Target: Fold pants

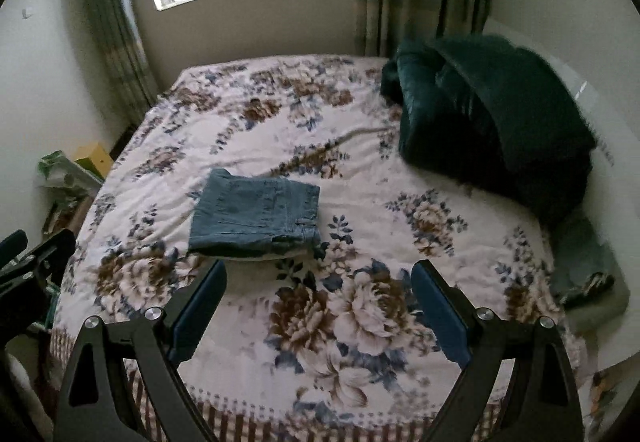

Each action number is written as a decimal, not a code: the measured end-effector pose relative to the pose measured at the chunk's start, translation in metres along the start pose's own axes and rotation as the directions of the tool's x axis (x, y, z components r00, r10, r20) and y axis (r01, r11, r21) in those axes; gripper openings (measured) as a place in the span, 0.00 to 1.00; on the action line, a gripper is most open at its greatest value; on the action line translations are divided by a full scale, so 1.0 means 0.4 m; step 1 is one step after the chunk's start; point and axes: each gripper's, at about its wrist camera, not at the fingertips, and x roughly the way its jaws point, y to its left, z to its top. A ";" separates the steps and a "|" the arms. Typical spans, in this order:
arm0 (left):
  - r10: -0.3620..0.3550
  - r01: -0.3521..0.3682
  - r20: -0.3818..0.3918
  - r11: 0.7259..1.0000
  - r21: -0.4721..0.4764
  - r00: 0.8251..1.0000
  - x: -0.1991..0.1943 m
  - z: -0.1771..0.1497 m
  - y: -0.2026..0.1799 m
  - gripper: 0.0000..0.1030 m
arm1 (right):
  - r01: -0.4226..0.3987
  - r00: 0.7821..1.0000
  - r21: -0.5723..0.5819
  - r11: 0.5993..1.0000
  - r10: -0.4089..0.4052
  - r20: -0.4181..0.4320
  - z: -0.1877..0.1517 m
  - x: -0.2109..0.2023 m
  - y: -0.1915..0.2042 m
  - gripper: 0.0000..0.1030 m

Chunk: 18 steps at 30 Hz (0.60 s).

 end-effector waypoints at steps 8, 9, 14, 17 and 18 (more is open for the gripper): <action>-0.012 0.013 0.071 1.000 -0.019 0.997 -0.256 -0.014 0.022 0.92 | -0.023 0.996 -0.054 0.998 0.028 0.090 -0.027 -0.340 0.013 0.93; -0.007 0.009 0.089 1.000 -0.013 0.996 -0.287 -0.015 0.026 0.92 | -0.030 0.995 -0.052 0.998 0.035 0.098 -0.030 -0.380 0.013 0.93; -0.016 0.016 0.123 1.000 0.002 0.992 -0.394 -0.030 0.043 0.92 | -0.034 0.987 -0.064 0.997 0.043 0.158 -0.045 -0.538 0.027 0.93; -0.027 0.026 0.108 1.000 0.009 0.994 -0.426 -0.039 0.055 0.92 | -0.052 0.984 -0.055 0.997 0.060 0.169 -0.052 -0.610 0.033 0.93; -0.034 0.033 0.103 0.999 0.011 0.994 -0.436 -0.041 0.059 0.92 | -0.055 0.983 -0.052 0.997 0.063 0.173 -0.054 -0.628 0.036 0.93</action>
